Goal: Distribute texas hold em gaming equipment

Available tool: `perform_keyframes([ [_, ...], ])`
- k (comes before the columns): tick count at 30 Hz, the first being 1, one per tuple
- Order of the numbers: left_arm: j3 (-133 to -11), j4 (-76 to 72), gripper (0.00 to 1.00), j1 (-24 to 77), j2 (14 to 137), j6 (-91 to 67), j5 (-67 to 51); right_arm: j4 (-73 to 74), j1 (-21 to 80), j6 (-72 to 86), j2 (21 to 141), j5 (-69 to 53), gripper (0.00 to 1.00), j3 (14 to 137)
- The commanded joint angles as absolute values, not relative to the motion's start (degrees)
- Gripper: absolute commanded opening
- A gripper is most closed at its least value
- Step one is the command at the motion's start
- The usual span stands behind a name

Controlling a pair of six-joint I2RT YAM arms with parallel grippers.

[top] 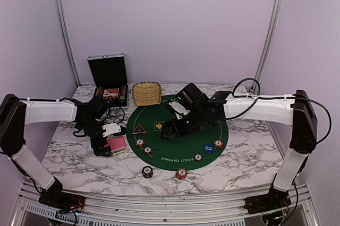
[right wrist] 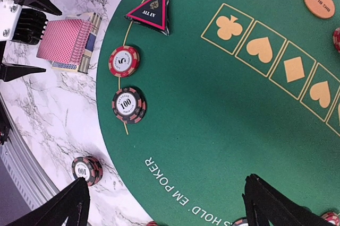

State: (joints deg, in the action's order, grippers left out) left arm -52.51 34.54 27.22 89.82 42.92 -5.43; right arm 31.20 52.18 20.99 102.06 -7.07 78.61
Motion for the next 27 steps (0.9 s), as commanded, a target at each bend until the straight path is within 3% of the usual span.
perform_keyframes([
  [1, -52.7, 33.4, 0.99, 27.4, 90.5, 43.4, -4.5, 29.9, 52.6, 21.3, 100.8, -7.3, 0.99, 78.1],
  [27, -49.8, 29.3, 0.99, 27.4, 91.8, 44.1, -4.1, 29.8, 52.6, 21.6, 100.1, -7.2, 0.99, 77.6],
])
